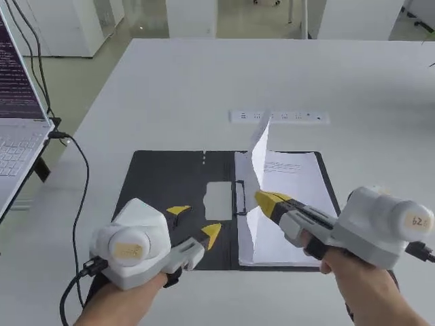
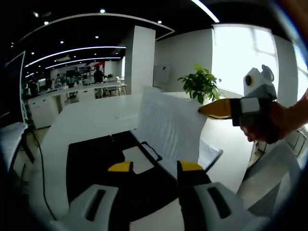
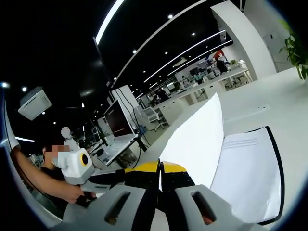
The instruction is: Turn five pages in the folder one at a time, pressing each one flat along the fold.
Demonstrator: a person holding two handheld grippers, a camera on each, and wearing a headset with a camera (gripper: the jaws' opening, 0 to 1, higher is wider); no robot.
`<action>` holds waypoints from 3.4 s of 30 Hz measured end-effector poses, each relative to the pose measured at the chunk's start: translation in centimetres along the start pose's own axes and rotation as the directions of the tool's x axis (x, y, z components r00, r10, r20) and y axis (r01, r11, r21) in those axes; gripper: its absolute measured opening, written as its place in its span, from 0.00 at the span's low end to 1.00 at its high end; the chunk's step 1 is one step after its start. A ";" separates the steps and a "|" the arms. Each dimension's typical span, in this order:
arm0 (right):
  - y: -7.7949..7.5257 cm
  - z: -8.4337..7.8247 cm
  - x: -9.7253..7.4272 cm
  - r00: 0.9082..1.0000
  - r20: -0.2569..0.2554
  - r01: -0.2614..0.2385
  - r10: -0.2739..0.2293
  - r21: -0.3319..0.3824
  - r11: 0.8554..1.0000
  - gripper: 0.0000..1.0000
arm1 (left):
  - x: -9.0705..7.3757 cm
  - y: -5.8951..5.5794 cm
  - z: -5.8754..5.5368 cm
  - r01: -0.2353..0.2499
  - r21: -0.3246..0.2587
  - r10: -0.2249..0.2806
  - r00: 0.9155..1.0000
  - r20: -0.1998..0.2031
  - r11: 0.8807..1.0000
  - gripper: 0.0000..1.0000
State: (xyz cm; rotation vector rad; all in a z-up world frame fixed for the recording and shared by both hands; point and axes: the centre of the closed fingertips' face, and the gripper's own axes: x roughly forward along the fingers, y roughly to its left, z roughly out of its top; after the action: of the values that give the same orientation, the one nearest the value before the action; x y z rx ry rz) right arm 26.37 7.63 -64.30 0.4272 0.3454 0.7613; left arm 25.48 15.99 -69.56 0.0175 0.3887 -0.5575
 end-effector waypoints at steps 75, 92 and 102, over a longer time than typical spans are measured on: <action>-4.6 -10.2 6.3 0.964 -0.264 0.051 -0.043 0.025 0.998 0.05 | 2.5 4.7 -10.4 -0.031 0.004 0.031 0.978 -0.208 1.000 0.24; -10.7 -6.9 7.2 0.969 -0.226 0.114 -0.096 0.070 0.991 0.01 | 3.6 5.8 -11.3 -0.101 0.050 0.110 0.971 -0.211 0.994 0.11; -12.9 -4.9 10.1 0.966 -0.235 0.137 -0.104 0.126 0.983 0.00 | 3.6 5.7 -11.3 -0.108 0.063 0.119 0.972 -0.204 0.992 0.09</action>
State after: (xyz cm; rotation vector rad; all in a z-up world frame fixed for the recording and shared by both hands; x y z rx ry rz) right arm 38.57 7.80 -76.36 0.4492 0.6379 0.6697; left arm 27.21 20.34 -81.86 0.1479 0.5736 -0.4535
